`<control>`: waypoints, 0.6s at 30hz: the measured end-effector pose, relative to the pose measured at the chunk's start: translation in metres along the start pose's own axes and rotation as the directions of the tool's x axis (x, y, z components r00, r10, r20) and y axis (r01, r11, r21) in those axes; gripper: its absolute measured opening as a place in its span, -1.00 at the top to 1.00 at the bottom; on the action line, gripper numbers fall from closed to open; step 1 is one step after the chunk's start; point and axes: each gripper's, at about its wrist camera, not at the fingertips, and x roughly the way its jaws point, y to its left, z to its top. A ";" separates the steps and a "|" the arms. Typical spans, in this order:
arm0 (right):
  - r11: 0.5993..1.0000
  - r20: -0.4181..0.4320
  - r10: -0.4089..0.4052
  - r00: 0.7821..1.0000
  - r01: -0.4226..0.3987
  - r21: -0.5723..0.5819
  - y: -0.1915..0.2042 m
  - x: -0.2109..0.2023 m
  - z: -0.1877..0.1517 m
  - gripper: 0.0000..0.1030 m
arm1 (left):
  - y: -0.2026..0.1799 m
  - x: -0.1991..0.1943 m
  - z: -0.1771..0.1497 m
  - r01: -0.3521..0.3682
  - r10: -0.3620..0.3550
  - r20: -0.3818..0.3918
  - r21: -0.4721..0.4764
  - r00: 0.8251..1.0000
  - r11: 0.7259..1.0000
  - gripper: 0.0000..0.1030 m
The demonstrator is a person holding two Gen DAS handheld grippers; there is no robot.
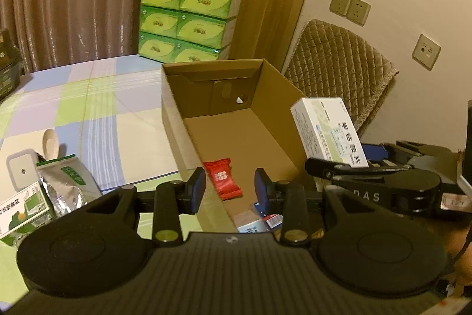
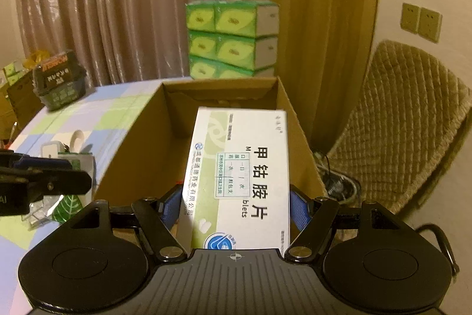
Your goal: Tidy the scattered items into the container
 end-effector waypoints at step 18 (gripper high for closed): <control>1.000 0.028 0.030 0.999 -0.029 -0.008 0.027 -0.035 -0.010 -0.67 | 0.037 -0.045 -0.034 -0.091 0.091 0.004 -0.043 0.996 0.995 0.19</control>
